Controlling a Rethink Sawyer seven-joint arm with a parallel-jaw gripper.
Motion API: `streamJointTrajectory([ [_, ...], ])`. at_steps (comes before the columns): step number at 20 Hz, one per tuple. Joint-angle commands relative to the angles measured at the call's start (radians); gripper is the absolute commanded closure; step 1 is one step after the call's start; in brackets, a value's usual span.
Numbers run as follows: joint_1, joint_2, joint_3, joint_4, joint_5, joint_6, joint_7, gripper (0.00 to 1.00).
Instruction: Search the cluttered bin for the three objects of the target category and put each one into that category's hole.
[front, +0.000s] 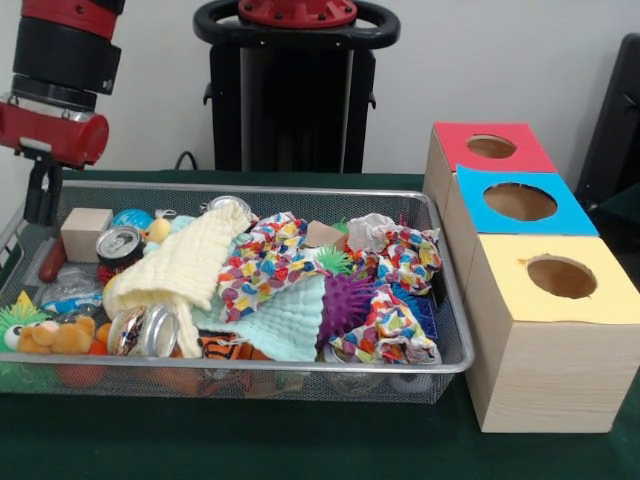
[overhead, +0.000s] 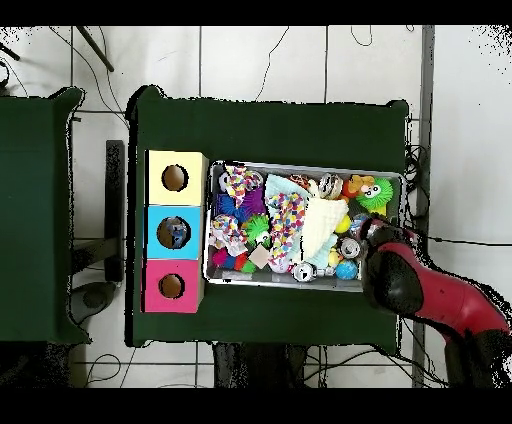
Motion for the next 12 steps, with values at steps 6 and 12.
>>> streamJointTrajectory([
  [6, 0.039, 0.007, 0.045, 0.058, -0.006, 0.108, 0.065, 1.0],
  [12, 0.052, 0.026, 0.027, 0.058, 0.014, 0.087, 0.101, 0.0],
])
